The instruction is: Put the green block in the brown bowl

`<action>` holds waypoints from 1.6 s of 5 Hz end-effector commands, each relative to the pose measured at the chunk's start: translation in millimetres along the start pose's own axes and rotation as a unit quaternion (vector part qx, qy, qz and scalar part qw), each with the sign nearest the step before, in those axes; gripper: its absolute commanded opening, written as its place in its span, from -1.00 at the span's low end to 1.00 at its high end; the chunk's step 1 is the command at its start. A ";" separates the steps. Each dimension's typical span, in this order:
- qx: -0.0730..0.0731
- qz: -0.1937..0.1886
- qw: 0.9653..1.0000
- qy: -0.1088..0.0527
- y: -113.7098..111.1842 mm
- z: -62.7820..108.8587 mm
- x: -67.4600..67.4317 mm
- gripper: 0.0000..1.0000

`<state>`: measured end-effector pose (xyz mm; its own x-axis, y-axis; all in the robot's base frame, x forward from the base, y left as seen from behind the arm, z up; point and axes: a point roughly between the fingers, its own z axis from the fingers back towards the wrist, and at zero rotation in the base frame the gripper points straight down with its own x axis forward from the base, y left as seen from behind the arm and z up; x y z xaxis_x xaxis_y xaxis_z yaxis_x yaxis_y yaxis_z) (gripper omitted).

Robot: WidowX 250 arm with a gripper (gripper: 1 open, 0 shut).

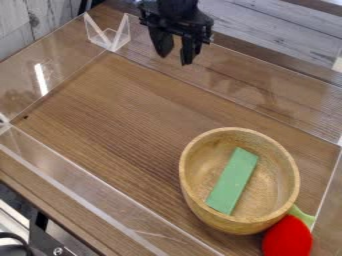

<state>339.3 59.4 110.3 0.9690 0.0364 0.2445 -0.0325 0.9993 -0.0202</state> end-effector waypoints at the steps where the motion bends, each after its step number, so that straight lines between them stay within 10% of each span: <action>1: 0.003 -0.015 1.000 -0.025 4.9 10.1 16.1 1.00; 8: -0.001 -0.026 0.999 -0.021 -28.2 22.7 17.1 1.00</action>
<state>348.2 32.3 120.4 0.9717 -0.0122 0.2360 0.0171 0.9997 -0.0190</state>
